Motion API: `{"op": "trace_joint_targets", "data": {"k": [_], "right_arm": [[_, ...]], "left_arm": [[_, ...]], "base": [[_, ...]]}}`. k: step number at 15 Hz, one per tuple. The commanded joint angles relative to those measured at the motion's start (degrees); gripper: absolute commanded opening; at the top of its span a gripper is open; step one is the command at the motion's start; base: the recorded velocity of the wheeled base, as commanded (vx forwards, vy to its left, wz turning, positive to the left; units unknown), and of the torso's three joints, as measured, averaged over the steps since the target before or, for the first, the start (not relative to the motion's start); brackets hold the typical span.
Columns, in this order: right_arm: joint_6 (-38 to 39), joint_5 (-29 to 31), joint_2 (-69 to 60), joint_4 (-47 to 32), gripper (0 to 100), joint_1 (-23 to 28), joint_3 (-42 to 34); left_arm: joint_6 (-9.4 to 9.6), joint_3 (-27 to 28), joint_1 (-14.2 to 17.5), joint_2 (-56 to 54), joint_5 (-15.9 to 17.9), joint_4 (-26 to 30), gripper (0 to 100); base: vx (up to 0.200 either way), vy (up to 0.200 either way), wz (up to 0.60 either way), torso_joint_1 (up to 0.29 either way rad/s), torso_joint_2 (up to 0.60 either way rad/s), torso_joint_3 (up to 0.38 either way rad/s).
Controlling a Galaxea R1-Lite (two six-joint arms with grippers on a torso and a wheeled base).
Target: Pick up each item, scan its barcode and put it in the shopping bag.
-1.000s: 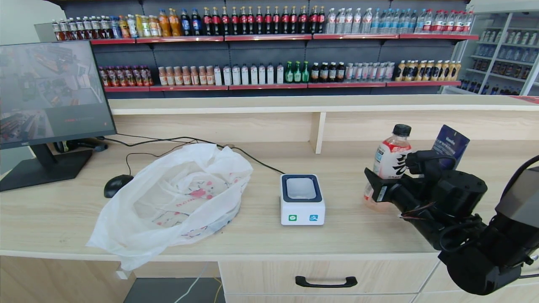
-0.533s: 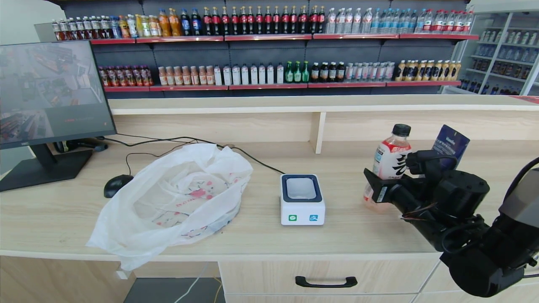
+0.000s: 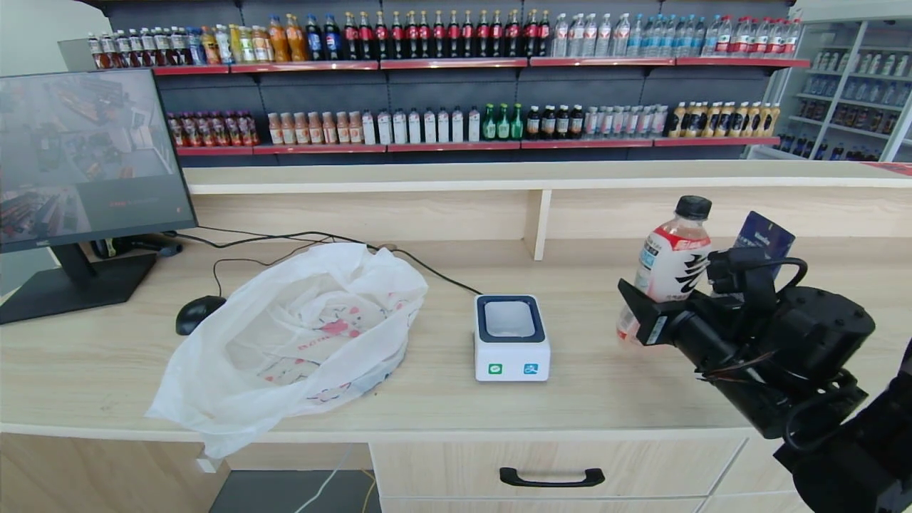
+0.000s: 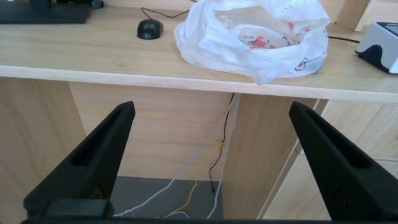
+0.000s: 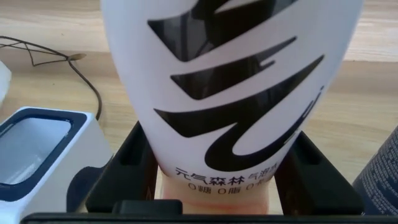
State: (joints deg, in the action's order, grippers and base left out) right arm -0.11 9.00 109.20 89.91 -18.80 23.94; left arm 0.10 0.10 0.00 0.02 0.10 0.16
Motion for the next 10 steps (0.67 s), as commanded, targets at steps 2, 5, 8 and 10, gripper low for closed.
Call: {"op": "trace_joint_targets", "data": {"k": [2,5,8,10], "right_arm": [[-0.2,0.1,-8.0,0.1,0,-2.2,-4.1],[-0.3,0.1,-14.1,0.1,0,-6.2,-9.4],[-0.3,0.0,-15.8,0.1,0,-6.3,-10.1],[-0.3,0.0,-16.7,0.1,0,-6.5,-11.0]], "left_arm": [[-0.01,0.0,0.0,0.0,0.0,0.0,100],[-0.01,0.0,0.0,0.0,0.0,0.0,100],[-0.01,0.0,0.0,0.0,0.0,0.0,100],[-0.01,0.0,0.0,0.0,0.0,0.0,100]], "base": [[0.000,0.000,0.00,0.000,0.00,0.000],[0.000,0.000,0.00,0.000,0.00,0.000],[0.000,0.000,0.00,0.000,0.00,0.000],[0.000,0.000,0.00,0.000,0.00,0.000]]}}
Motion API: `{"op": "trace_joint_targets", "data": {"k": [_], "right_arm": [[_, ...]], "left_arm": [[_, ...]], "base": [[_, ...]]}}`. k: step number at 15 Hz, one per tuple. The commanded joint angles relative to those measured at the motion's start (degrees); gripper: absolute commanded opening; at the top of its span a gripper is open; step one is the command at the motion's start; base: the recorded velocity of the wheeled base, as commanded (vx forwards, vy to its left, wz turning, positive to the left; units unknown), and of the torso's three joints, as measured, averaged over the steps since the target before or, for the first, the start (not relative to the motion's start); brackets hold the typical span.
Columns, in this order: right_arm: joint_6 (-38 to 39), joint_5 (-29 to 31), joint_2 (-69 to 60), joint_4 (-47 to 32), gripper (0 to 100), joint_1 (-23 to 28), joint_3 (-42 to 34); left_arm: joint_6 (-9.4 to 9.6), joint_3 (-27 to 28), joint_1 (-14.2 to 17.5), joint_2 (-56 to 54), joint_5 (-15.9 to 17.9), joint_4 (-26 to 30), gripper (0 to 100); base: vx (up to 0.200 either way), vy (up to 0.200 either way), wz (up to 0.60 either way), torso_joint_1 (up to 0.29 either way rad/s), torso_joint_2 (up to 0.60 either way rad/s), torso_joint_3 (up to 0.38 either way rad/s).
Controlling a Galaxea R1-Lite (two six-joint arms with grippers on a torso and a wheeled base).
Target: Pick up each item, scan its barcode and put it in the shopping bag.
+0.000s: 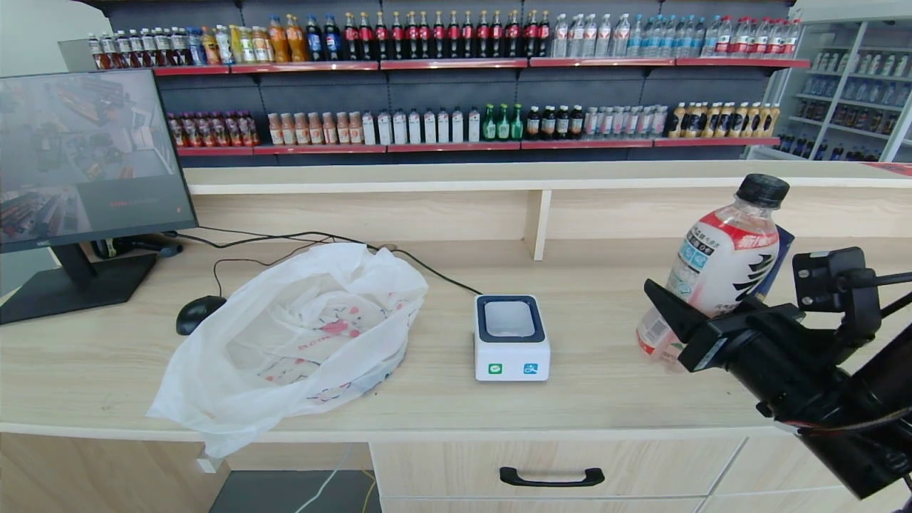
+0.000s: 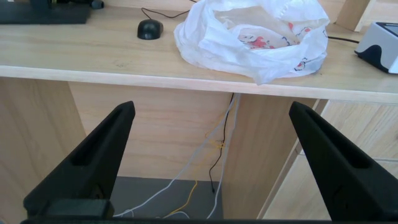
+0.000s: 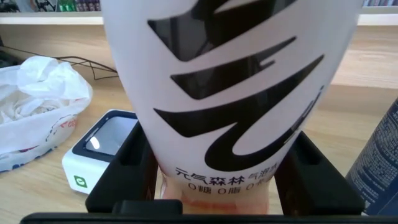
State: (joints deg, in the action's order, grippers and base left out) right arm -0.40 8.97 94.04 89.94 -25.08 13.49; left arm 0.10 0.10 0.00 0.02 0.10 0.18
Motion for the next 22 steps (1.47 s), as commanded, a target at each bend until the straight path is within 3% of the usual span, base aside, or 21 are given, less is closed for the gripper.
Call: {"op": "trace_joint_targets", "data": {"k": [1,8,11,16,18,22], "right_arm": [[0.0,0.0,-2.4,0.1,0,-0.1,-1.6],[3.4,0.0,-9.5,0.1,0,-0.1,-7.4],[7.0,-0.9,-15.4,0.1,0,-4.9,-10.0],[12.0,-20.3,-13.4,0.1,0,-5.0,-9.2],[14.6,-23.8,-9.7,0.1,0,-5.4,-9.1],[25.4,-24.4,-4.3,0.1,0,-10.8,-4.6]], "left_arm": [[-0.01,0.0,0.1,0.0,0.0,0.0,100],[-0.01,0.0,0.0,0.0,0.0,0.0,100],[-0.01,0.0,0.1,0.0,0.0,0.0,100],[-0.01,0.0,0.0,0.0,0.0,0.0,100],[-0.01,0.0,0.0,0.0,0.0,0.0,100],[-0.01,0.0,0.0,0.0,0.0,0.0,100]], "base": [[0.000,0.000,0.00,0.000,0.00,0.000],[0.000,0.000,0.00,0.000,0.00,0.000],[0.000,0.000,0.00,0.000,0.00,0.000],[0.000,0.000,0.00,0.000,0.00,0.000],[0.000,0.000,0.00,0.000,0.00,0.000],[0.000,0.000,0.00,0.000,0.00,0.000]]}}
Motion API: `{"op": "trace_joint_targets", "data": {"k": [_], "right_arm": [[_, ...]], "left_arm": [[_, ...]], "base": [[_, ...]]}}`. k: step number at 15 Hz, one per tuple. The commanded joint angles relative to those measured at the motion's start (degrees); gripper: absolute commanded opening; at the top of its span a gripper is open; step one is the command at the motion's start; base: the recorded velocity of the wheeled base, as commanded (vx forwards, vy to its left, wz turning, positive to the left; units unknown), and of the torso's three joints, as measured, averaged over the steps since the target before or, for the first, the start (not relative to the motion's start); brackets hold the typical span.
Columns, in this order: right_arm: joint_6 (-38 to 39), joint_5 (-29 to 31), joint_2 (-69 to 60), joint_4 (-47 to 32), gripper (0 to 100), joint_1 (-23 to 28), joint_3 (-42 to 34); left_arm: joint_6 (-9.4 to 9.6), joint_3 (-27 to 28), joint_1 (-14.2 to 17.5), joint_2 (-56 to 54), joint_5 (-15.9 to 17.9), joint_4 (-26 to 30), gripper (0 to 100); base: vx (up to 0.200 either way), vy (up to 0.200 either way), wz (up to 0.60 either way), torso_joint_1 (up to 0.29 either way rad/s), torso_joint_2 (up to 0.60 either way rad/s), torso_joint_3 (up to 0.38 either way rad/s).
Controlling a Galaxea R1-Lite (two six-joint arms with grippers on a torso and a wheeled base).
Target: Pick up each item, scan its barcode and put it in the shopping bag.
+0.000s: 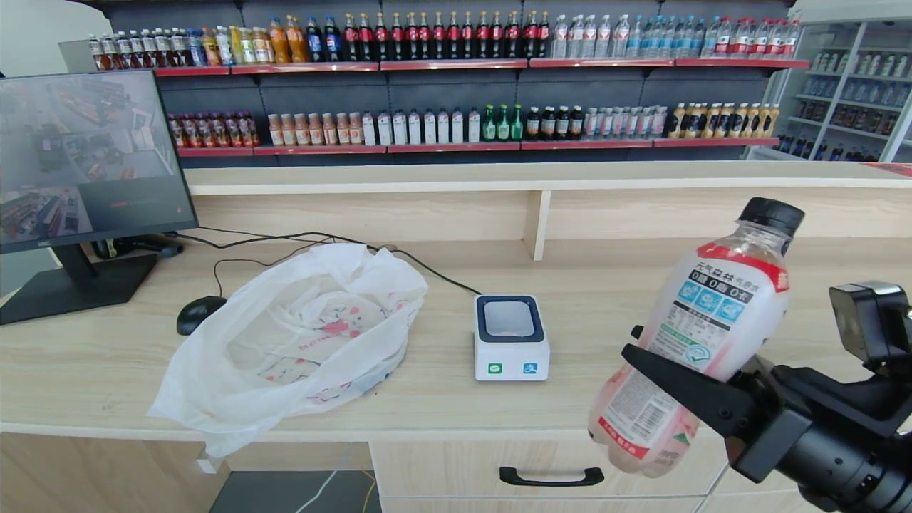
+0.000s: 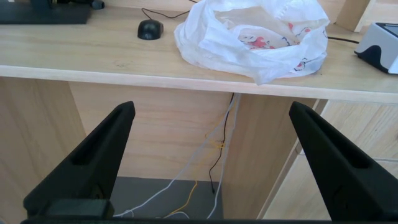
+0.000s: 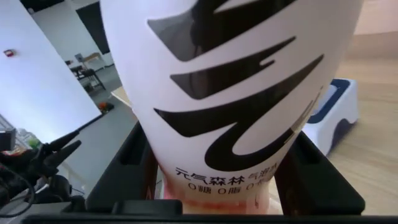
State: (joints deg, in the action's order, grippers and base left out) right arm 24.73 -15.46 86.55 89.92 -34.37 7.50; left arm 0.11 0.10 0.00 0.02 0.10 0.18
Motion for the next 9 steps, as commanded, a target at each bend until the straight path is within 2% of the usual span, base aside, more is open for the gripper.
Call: {"op": "trace_joint_targets", "data": {"k": [1,6,9], "right_arm": [[3.9,0.0,4.7,0.1,0,-3.1,4.1],[16.6,-0.1,6.9,0.1,0,-4.9,10.0],[19.5,-0.1,6.3,0.1,0,-6.5,13.0]], "left_arm": [[-0.02,0.0,0.1,0.0,0.0,0.0,100],[-0.02,0.0,0.0,0.0,0.0,0.0,100],[-0.02,0.0,0.0,0.0,0.0,0.0,100]], "base": [[0.000,0.000,0.00,0.000,0.00,0.000],[0.000,0.000,0.00,0.000,0.00,0.000],[0.000,0.000,0.00,0.000,0.00,0.000]]}}
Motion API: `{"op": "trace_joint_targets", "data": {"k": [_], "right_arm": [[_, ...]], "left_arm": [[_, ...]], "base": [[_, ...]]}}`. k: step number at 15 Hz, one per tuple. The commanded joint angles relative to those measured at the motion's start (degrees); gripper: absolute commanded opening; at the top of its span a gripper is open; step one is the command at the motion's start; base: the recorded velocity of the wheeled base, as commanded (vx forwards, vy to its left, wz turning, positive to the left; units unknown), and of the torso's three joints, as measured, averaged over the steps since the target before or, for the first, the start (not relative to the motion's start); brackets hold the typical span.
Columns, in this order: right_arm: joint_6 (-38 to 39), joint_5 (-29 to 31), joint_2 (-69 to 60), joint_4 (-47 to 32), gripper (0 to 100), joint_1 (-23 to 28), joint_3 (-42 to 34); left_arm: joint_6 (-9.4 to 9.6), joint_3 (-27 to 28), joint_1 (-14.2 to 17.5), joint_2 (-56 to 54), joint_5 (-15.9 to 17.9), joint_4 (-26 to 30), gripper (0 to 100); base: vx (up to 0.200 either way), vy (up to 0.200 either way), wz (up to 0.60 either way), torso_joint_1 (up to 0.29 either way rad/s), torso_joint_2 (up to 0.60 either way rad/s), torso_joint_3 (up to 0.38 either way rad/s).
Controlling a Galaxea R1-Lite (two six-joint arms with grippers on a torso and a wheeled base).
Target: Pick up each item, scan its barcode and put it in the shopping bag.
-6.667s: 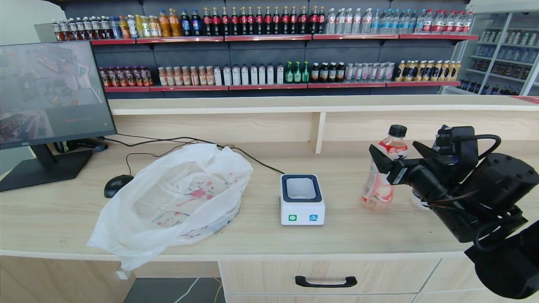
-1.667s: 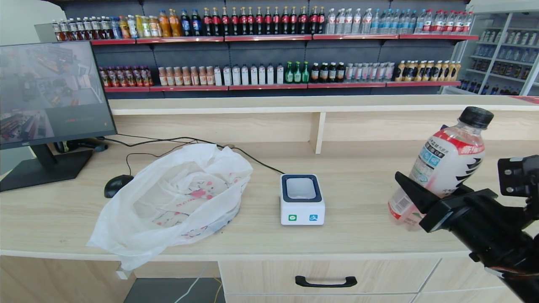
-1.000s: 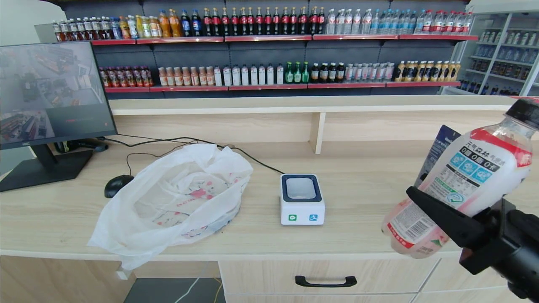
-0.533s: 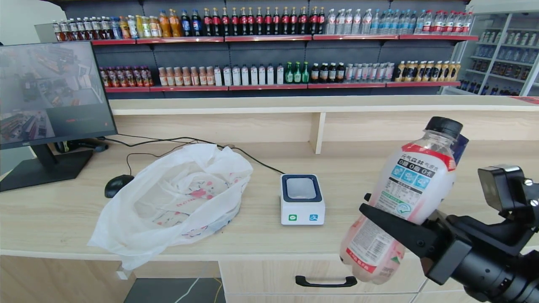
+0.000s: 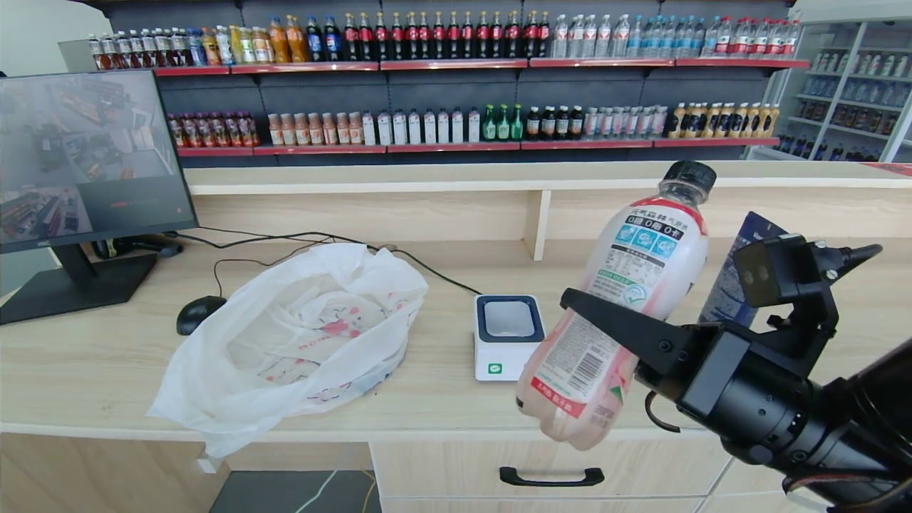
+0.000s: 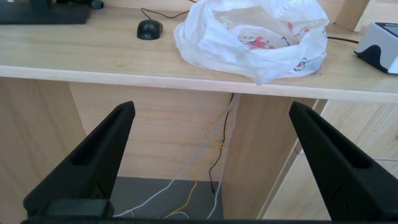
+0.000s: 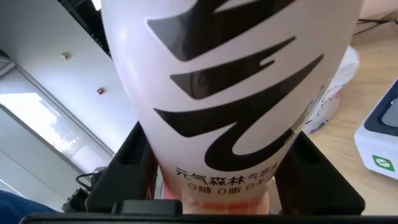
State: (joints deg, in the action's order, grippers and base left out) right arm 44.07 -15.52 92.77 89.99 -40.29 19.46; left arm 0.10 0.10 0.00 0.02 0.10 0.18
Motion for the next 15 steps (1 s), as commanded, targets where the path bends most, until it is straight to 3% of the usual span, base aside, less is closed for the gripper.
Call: {"op": "trace_joint_targets", "data": {"k": [1,7,12,15], "right_arm": [[0.8,0.0,-0.7,0.0,0,-2.4,1.7],[6.7,0.0,-4.3,0.0,0,-6.3,4.6],[6.9,0.0,-4.3,0.0,0,-10.7,5.5],[6.8,0.0,-4.2,0.0,0,-10.8,5.8]], "left_arm": [[-0.01,0.0,0.0,0.0,0.0,0.0,100],[-0.01,0.0,0.0,0.0,0.0,0.0,100],[-0.01,0.0,0.0,0.0,0.0,0.0,100],[-0.01,0.0,0.0,0.0,0.0,0.0,100]], "base": [[0.000,0.000,0.00,0.000,0.00,0.000],[0.000,0.000,0.00,0.000,0.00,0.000],[0.000,0.000,0.00,0.000,0.00,0.000],[0.000,0.000,0.00,0.000,0.00,0.000]]}}
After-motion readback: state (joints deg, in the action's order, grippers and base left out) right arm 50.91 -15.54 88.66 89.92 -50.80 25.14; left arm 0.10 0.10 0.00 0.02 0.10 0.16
